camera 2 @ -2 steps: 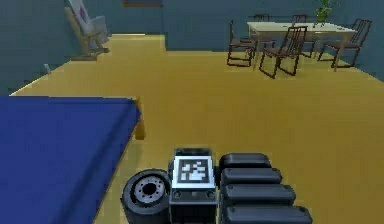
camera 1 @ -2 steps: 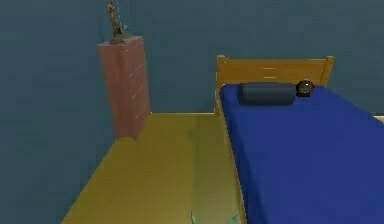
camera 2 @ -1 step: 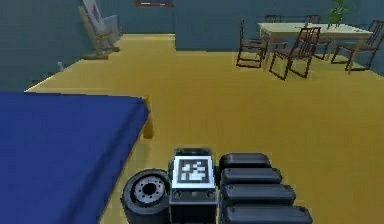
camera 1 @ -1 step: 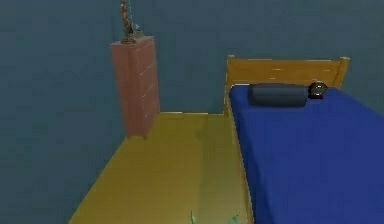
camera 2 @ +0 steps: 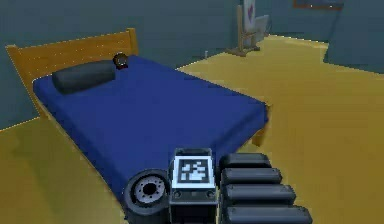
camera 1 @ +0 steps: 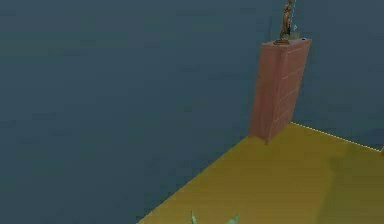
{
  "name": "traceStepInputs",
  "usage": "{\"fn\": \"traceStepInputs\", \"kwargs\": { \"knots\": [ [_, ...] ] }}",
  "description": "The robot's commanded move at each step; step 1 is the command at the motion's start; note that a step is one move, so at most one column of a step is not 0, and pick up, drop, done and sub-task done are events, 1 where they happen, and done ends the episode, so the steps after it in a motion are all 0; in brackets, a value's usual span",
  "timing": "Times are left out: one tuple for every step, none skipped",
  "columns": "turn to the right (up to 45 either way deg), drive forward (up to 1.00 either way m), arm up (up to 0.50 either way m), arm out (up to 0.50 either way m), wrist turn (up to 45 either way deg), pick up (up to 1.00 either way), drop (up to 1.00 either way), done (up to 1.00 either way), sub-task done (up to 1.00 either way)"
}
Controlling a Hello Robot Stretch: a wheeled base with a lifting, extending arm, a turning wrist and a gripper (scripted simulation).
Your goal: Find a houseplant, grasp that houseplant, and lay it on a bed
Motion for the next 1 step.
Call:
{"fn": "traceStepInputs", "kwargs": {
  "knots": [
    [0.0,0.20,0.00,0.00,0.0,0.00,0.00,0.00,0.00]
  ]
}}
